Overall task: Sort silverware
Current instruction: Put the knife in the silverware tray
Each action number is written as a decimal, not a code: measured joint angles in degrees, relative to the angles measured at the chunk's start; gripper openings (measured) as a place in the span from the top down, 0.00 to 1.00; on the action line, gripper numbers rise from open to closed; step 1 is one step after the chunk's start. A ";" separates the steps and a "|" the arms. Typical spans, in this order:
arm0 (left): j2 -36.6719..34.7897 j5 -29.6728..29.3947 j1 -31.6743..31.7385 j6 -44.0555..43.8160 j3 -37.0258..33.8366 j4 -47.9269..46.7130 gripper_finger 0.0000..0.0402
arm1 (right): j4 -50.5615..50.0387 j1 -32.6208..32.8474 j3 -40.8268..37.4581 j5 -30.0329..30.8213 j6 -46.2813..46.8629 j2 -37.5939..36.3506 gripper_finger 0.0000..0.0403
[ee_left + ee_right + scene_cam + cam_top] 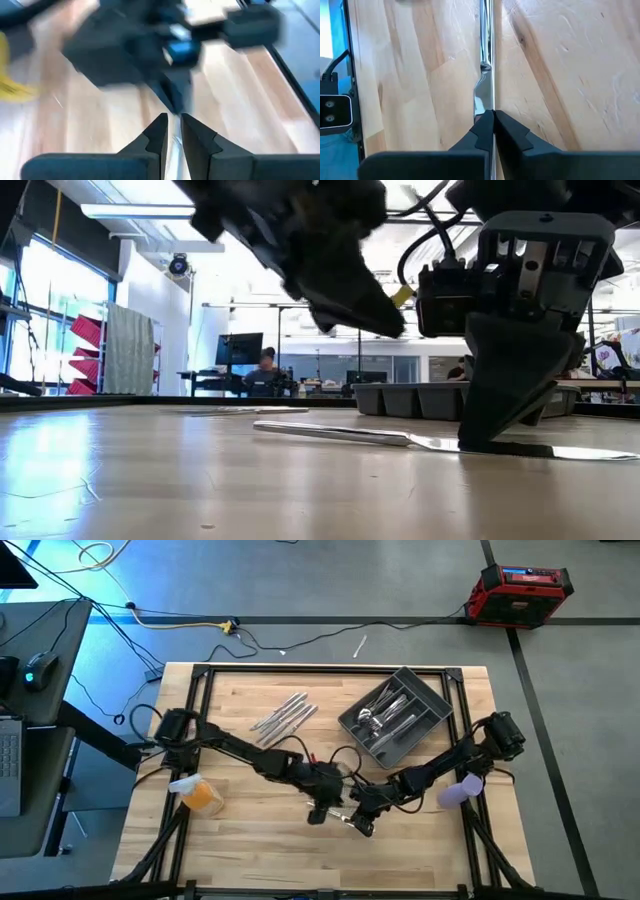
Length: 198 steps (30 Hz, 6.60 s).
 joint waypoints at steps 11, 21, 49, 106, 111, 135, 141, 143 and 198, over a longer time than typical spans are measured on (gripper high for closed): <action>3.97 -3.73 -2.07 7.55 -0.22 -7.76 0.72 | -5.41 0.04 3.92 0.29 -5.22 0.07 1.00; 4.56 -3.55 -2.15 6.83 -0.22 -10.21 0.62 | -6.87 0.07 4.07 0.43 -5.54 0.00 1.00; 5.86 -13.83 -5.76 13.71 -0.20 -10.44 1.00 | -3.99 1.40 5.30 -5.56 -26.32 -0.73 0.92; 4.31 -8.90 -5.54 21.10 -0.27 -7.66 0.94 | -19.27 8.14 20.31 9.88 -130.49 9.70 0.97; -1.47 -13.54 -5.99 16.50 -0.59 -18.45 0.87 | -17.49 10.06 20.04 13.88 -112.48 9.48 1.00; -16.28 -49.00 -21.27 -25.27 -12.23 -23.12 0.84 | -57.66 -17.75 18.00 16.14 -98.71 -17.38 1.00; -16.28 -48.88 -21.58 -23.42 -15.60 -16.12 0.84 | -57.30 -27.76 12.86 13.77 -102.92 -15.96 1.00; -16.28 -48.85 -21.39 -23.30 -15.61 -16.07 0.84 | -56.72 -29.69 11.38 13.77 -105.24 -15.51 1.00; -16.48 -29.35 17.88 -6.00 -22.67 -10.32 0.73 | -30.52 -21.47 11.46 -3.07 -55.87 -27.41 0.62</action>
